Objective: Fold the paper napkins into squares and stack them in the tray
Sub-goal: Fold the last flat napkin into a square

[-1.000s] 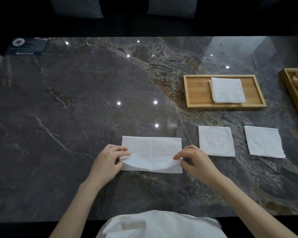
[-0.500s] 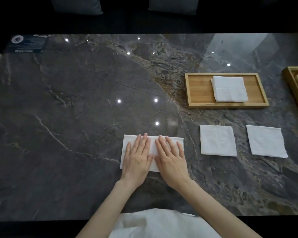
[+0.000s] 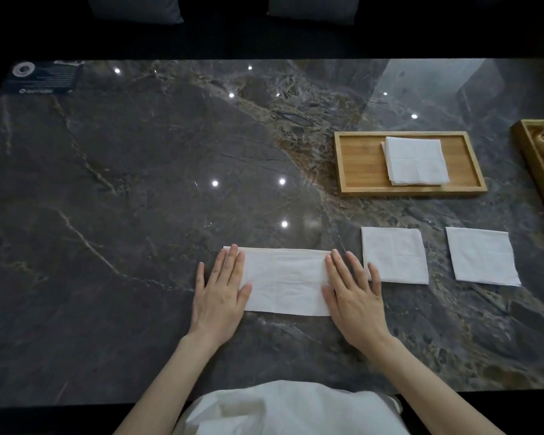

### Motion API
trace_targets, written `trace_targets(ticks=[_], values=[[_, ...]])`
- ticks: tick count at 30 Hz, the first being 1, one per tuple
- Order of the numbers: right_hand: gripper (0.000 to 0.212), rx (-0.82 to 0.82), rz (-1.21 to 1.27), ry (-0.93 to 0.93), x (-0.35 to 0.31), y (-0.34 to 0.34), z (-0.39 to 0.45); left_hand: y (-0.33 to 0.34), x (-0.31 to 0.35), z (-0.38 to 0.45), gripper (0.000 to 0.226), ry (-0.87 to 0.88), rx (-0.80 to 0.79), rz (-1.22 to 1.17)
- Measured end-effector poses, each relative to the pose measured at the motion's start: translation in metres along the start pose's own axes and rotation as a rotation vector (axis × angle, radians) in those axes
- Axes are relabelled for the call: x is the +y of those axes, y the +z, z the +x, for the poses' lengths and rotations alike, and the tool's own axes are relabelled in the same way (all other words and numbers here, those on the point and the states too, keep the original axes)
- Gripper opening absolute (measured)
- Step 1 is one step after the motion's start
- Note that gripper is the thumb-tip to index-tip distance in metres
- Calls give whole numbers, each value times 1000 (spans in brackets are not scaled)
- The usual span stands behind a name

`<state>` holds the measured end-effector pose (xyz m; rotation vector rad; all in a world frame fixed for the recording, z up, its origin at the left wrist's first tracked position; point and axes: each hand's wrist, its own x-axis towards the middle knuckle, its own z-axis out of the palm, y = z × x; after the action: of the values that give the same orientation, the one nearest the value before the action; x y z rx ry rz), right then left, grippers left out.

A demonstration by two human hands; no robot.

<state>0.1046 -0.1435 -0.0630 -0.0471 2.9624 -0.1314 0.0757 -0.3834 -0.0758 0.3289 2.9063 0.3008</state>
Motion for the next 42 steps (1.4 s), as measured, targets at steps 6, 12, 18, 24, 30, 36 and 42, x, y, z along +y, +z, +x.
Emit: trace_targets(ticks=[6,12,18,24,30,36,42], values=[[51,56,-41,-6,-2,-6,14,-10,9,-1,62,-35,4,62],[51,84,-74,44,-11,-19,51,-18,19,-2,45,-23,105,58],[49,21,-113,2,-24,-30,81,-18,30,-12,34,56,213,-4],[52,-41,24,-16,-35,-32,92,-18,39,-22,52,138,161,-75],[43,149,319,64,-11,-36,76,-33,48,13,31,132,226,-221],[31,275,335,240,13,-34,57,-43,62,83,38,217,177,-352],[28,243,220,283,15,-26,51,-37,72,118,33,229,124,-293]])
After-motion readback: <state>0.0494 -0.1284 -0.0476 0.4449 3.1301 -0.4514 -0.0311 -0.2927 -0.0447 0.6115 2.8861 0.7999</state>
